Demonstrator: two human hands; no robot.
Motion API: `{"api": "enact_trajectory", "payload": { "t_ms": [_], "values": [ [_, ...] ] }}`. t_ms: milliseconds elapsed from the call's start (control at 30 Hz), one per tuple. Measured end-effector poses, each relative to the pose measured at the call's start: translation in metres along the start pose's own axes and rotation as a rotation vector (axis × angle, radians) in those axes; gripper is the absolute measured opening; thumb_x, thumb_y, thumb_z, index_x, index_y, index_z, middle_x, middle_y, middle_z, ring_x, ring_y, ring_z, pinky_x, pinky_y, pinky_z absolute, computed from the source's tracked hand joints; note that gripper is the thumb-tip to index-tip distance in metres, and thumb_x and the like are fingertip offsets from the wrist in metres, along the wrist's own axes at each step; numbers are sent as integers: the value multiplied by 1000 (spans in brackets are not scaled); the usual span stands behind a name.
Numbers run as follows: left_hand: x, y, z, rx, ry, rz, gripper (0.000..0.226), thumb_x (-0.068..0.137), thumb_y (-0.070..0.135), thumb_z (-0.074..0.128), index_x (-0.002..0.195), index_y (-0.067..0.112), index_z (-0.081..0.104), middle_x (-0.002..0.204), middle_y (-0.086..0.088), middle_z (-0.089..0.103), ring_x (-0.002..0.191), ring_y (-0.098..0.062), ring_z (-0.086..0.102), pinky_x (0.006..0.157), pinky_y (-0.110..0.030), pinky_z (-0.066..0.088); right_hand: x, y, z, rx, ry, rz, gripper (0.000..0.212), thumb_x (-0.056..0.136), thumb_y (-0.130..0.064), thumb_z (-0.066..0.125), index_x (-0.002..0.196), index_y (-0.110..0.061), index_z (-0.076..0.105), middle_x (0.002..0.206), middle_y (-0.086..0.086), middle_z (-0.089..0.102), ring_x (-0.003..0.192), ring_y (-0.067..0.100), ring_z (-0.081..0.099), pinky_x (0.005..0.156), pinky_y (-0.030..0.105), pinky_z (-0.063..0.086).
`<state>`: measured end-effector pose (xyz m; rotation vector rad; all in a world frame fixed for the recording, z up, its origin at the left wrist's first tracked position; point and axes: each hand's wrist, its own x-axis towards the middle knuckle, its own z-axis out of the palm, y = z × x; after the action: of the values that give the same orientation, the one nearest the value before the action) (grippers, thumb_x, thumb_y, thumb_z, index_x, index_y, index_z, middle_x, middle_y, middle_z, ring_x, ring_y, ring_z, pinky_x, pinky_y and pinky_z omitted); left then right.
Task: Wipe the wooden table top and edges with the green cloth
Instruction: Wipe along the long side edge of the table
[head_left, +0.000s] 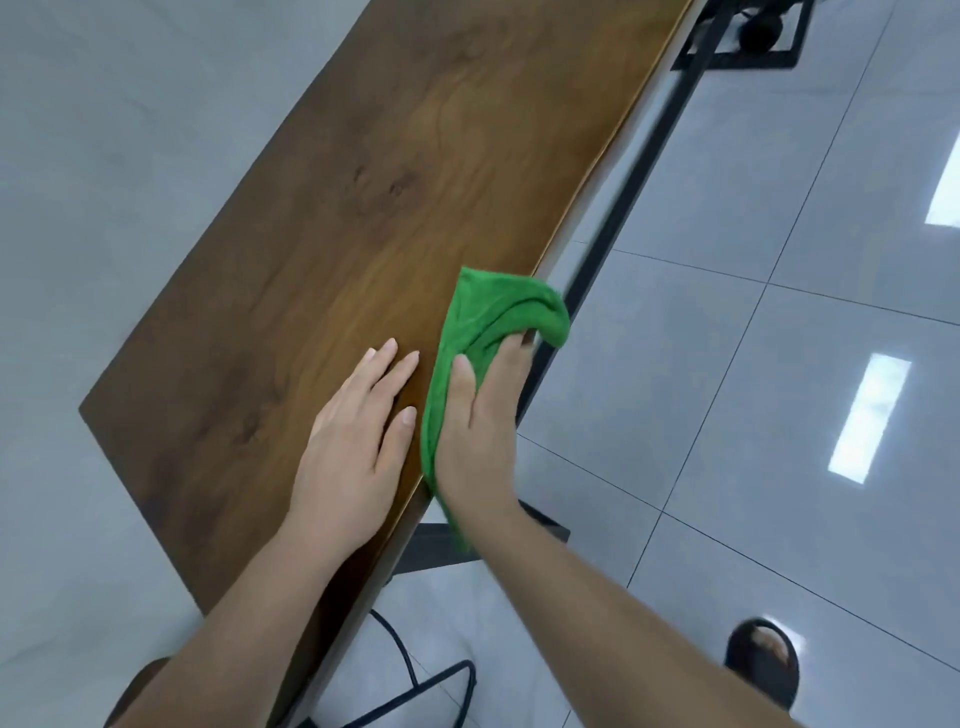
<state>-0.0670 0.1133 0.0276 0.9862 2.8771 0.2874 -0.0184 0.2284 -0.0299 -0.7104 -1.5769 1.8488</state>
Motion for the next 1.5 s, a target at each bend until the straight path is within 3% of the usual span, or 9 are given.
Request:
{"api": "enact_trajectory", "payload": {
  "t_ms": [100, 233, 633, 833, 1000, 1133, 1300, 1400, 1500],
  "values": [
    [-10, -10, 0, -8, -2, 33, 55, 118, 42, 33, 172, 33, 39, 182, 14, 28, 170, -3, 16, 135, -52, 28, -45, 0, 13, 54, -1, 9, 64, 119, -32, 35, 165, -45, -9, 180, -16, -9, 167, 1, -5, 131, 19, 5],
    [-27, -24, -3, 3, -8, 59, 54, 118, 40, 34, 172, 33, 40, 182, 15, 28, 170, -4, 16, 135, -49, 27, -38, -3, 15, 51, -14, 55, 66, 120, -30, 33, 172, -28, -8, 182, -9, -11, 166, 0, -12, 131, 17, -3],
    [-76, -55, -10, 32, -23, 24, 57, 117, 56, 26, 172, 41, 37, 182, 20, 25, 170, -7, 19, 131, -42, 22, 120, -13, -20, 42, 95, 47, 77, 111, -29, 35, 175, -12, -5, 185, 2, -3, 170, 16, 0, 138, 47, 5],
    [-98, -69, -12, 16, -16, 53, 55, 119, 52, 26, 171, 39, 37, 181, 20, 26, 170, -3, 16, 131, -41, 23, 32, -6, 6, 59, 120, 43, 69, 116, -29, 33, 176, -15, 1, 184, -2, 6, 168, 9, 8, 138, 42, 9],
    [-108, -80, -14, -9, -10, 88, 54, 118, 44, 34, 171, 36, 40, 181, 18, 27, 169, -2, 16, 134, -45, 27, -91, 1, 39, 51, 115, 42, 65, 120, -26, 34, 176, -16, 3, 184, -7, 4, 164, -8, 3, 130, 15, 7],
    [-113, -89, -15, -29, -11, 116, 54, 118, 42, 36, 171, 33, 41, 182, 14, 29, 170, -5, 17, 134, -52, 30, -172, 4, 66, 85, 124, 96, 64, 119, -32, 36, 176, -19, 8, 183, -2, 11, 167, 6, 12, 136, 36, 18],
    [-114, -95, -18, -57, -15, 123, 53, 118, 38, 37, 170, 30, 43, 181, 13, 30, 170, -4, 17, 133, -54, 32, -233, 8, 86, 118, 142, 153, 66, 117, -39, 37, 176, -23, 9, 179, -3, 22, 164, 19, 28, 129, 50, 33],
    [-115, -95, -17, -60, -7, 120, 52, 119, 37, 37, 170, 30, 44, 181, 13, 31, 170, -4, 17, 133, -55, 33, -239, 7, 88, 122, 120, 171, 68, 117, -40, 37, 176, -25, 6, 179, -4, 20, 164, 18, 27, 130, 46, 34],
    [-115, -95, -15, -63, 3, 112, 52, 119, 39, 36, 170, 31, 44, 181, 13, 31, 169, -4, 18, 133, -55, 33, -219, 5, 80, 116, 104, 138, 68, 118, -39, 35, 176, -25, 3, 183, -9, 8, 166, 5, 14, 132, 26, 20]
  ]
}}
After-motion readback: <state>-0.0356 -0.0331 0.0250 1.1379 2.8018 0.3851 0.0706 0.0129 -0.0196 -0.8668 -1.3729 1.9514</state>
